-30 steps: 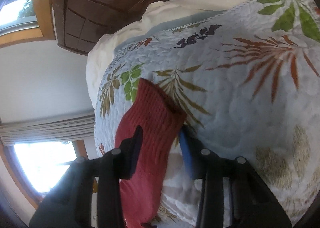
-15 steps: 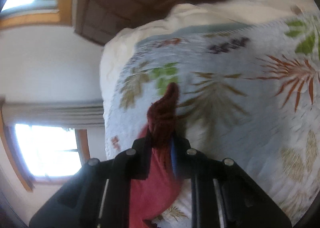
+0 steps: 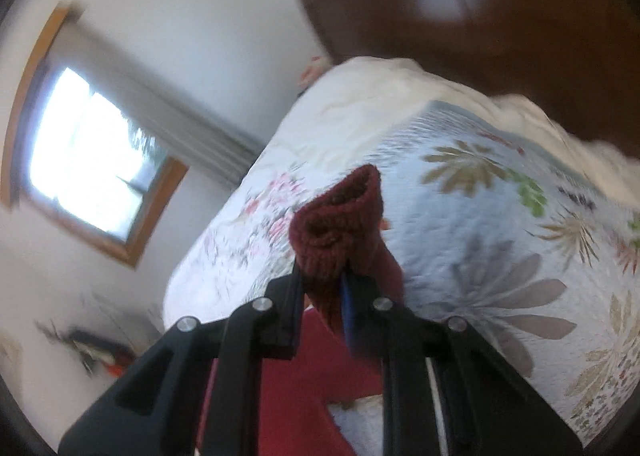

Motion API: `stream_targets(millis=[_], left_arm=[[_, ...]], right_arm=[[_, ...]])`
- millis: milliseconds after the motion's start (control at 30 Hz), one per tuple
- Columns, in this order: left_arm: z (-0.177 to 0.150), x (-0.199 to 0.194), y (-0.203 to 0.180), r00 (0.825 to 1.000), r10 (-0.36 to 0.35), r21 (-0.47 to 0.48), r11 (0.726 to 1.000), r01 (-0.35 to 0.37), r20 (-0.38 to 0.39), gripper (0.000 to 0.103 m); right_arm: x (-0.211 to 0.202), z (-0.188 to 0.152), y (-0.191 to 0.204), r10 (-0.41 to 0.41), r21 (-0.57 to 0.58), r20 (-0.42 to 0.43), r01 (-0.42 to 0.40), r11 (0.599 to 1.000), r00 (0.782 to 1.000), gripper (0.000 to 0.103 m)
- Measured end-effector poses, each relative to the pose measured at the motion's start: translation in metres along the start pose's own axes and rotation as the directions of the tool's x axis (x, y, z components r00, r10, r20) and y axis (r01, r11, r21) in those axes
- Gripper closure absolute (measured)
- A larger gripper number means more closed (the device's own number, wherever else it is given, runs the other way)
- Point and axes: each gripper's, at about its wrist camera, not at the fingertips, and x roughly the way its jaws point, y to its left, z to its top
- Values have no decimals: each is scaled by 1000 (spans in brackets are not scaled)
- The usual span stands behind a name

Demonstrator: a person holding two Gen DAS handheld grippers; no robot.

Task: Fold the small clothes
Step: 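Fold the held sleeve across the sweater body and release it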

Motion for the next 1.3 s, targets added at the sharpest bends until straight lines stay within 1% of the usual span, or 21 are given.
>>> stream_targets(millis=[67,133,233,300,433,500,600,667,733,767,867,900,933,1000,1067,1100,1133,1200,1233,1267,1300], left_arm=[[5,0,10,999,-33,-17,999,33,3,3],[12,2,18,999,-42,-11,999,42,9,3],[23,7,27,999,-47,-2,999,47,-2,3],[33,12,33,996,-83,-11,997,83,-15,3],[49,23,38,998,-45,-31,999,43,-48,3],[57,28,38,996,-63,-37,997,60,-62,3],[72,36,35,993,-81,-21,997,79,-86,3],[83,40,27,989,-102,28,994,106,-107,3],[93,40,22,988,-107,72,991,115,-110,3],[99,41,20,987,-115,83,989,125,-114,3],[120,47,17,979,-153,70,984,163,-136,3],[124,49,17,978,-161,62,983,170,-134,3],[131,52,17,977,-167,51,983,175,-130,3],[140,60,18,975,-183,24,982,188,-129,3],[149,75,20,960,-237,-26,971,236,-146,3],[149,79,22,954,-254,-43,967,251,-156,3],[153,88,21,944,-282,-67,959,274,-171,3],[161,107,16,918,-344,-97,939,331,-197,3],[164,114,13,909,-364,-109,931,348,-201,3],[167,123,9,895,-393,-127,919,374,-209,3],[168,129,6,882,-416,-145,908,392,-219,3]], right_arm=[[1,-12,43,1,-94,0,-1,996,1000,88],[5,-23,78,-5,-163,-1,4,987,1000,88],[15,-43,123,-3,-243,-13,0,970,1000,88],[25,-60,149,-10,-297,-27,2,955,1000,88],[54,-104,201,-54,-416,-48,29,909,997,88],[71,-127,218,-82,-456,-62,44,889,995,88],[103,-169,242,-120,-499,-121,45,865,985,88],[125,-202,260,-152,-546,-146,49,836,978,88],[144,-226,269,-184,-577,-175,51,815,967,88],[157,-244,273,-209,-606,-191,52,794,959,88],[179,-284,284,-268,-673,-206,63,737,941,88],[188,-301,286,-296,-701,-212,66,710,931,88],[195,-311,284,-314,-715,-219,67,696,924,87],[206,-328,278,-337,-715,-256,57,696,906,84],[207,-337,274,-315,-703,-293,20,711,903,72],[205,-341,275,-299,-699,-308,-2,715,903,68],[201,-342,275,-283,-693,-322,-21,721,904,62],[187,-338,272,-255,-678,-345,-52,733,904,60],[180,-333,268,-240,-663,-359,-65,746,902,55],[169,-328,263,-221,-643,-373,-79,762,901,51],[156,-321,255,-206,-624,-375,-81,777,904,50]])
